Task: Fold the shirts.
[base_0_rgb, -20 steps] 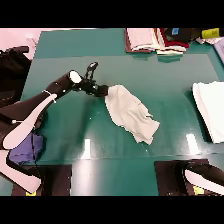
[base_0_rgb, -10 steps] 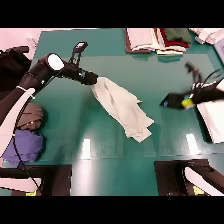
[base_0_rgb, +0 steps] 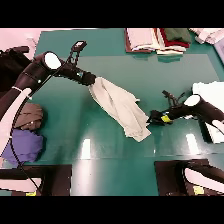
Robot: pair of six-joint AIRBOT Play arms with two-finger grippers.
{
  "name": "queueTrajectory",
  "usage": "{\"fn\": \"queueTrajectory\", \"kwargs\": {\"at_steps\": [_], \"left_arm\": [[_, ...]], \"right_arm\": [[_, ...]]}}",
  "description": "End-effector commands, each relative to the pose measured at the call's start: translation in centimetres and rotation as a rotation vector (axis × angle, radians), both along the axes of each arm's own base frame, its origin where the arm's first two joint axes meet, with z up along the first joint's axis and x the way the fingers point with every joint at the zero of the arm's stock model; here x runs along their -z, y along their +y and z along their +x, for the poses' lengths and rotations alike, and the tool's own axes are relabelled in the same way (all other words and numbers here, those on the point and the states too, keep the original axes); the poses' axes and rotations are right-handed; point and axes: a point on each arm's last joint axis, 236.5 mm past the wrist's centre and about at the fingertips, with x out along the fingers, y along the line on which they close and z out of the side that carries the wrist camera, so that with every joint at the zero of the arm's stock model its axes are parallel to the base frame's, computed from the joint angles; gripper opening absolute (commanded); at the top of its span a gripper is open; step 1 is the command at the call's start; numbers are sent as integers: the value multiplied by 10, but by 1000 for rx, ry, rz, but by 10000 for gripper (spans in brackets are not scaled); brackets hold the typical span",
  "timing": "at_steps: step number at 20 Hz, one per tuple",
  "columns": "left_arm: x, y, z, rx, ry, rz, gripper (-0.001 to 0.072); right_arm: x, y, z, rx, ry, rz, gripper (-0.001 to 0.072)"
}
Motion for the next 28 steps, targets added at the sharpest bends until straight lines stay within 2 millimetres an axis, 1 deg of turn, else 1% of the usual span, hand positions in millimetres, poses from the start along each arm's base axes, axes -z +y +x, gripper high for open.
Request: {"fn": "queueTrajectory", "kwargs": {"at_steps": [1, 2, 3, 4, 5, 6, 7, 8, 9, 10, 11, 12, 13, 14, 15, 16, 17, 18, 19, 20, 21, 22, 23, 24, 25, 26, 27, 28], "left_arm": [[-7, 1, -1, 0, -12, -2, 29], [-21, 4, 0, -3, -50, -1, 29], [-42, 9, 1, -8, -111, 7, 29], [-71, 18, 2, -12, -191, 26, 29], [-110, 28, -1, -19, -289, 43, 29], [-152, 38, -7, -29, -388, 49, 29], [-200, 46, -19, -41, -488, 29, 29], [-242, 52, -36, -50, -574, -1, 29], [-283, 59, -56, -58, -660, -34, 29], [-317, 65, -77, -62, -733, -63, 29], [-342, 71, -95, -66, -788, -86, 29], [-359, 77, -111, -69, -828, -104, 29], [-370, 81, -124, -71, -855, -114, 28], [-372, 83, -131, -64, -860, -109, 29], [-368, 83, -134, -57, -845, -101, 29], [-358, 82, -133, -47, -812, -86, 29], [-343, 80, -128, -38, -772, -68, 28], [-320, 76, -120, -25, -710, -42, 28], [-291, 72, -112, -10, -635, -12, 29], [-252, 66, -106, 13, -541, 21, 28], [-209, 59, -103, 45, -445, 61, 28], [-168, 50, -107, 88, -364, 94, 28], [-125, 41, -115, 136, -279, 127, 28], [-78, 31, -131, 188, -181, 161, 28], [-41, 24, -153, 243, -92, 193, 29], [-7, 18, -180, 305, -5, 220, 29], [15, 15, -205, 358, 66, 243, 30], [29, 13, -228, 406, 134, 254, 32]], "right_arm": [[-9, 21, 41, -58, -143, -18, 17], [-25, 23, 54, -74, -193, -18, 16], [-48, 21, 66, -92, -255, -29, 16], [-80, 14, 79, -115, -336, -55, 15], [-117, 6, 91, -126, -427, -80, 15], [-164, -3, 101, -124, -536, -103, 15], [-212, -11, 106, -110, -640, -111, 15], [-264, -19, 105, -93, -751, -121, 15], [-309, -25, 100, -81, -848, -132, 15], [-352, -31, 89, -70, -941, -144, 15], [-387, -35, 78, -63, -1015, -157, 15], [-415, -38, 65, -58, -1077, -171, 14], [-436, -41, 54, -54, -1121, -184, 15], [-448, -46, 46, -43, -1140, -201, 14], [-453, -49, 41, -31, -1138, -205, 14], [-454, -49, 38, -31, -1125, -204, 14], [-450, -50, 37, -34, -1108, -206, 14], [-440, -50, 40, -37, -1079, -203, 14], [-426, -51, 45, -40, -1040, -199, 14], [-404, -51, 49, -41, -987, -193, 14], [-379, -52, 52, -44, -926, -186, 14], [-350, -52, 55, -46, -854, -178, 14], [-323, -52, 56, -44, -793, -171, 14], [-295, -57, 58, -37, -734, -181, 14], [-270, -60, 56, -36, -679, -191, 14], [-251, -62, 54, -36, -638, -198, 14], [-236, -63, 50, -39, -601, -200, 14], [-227, -63, 48, -39, -580, -197, 14]]}}
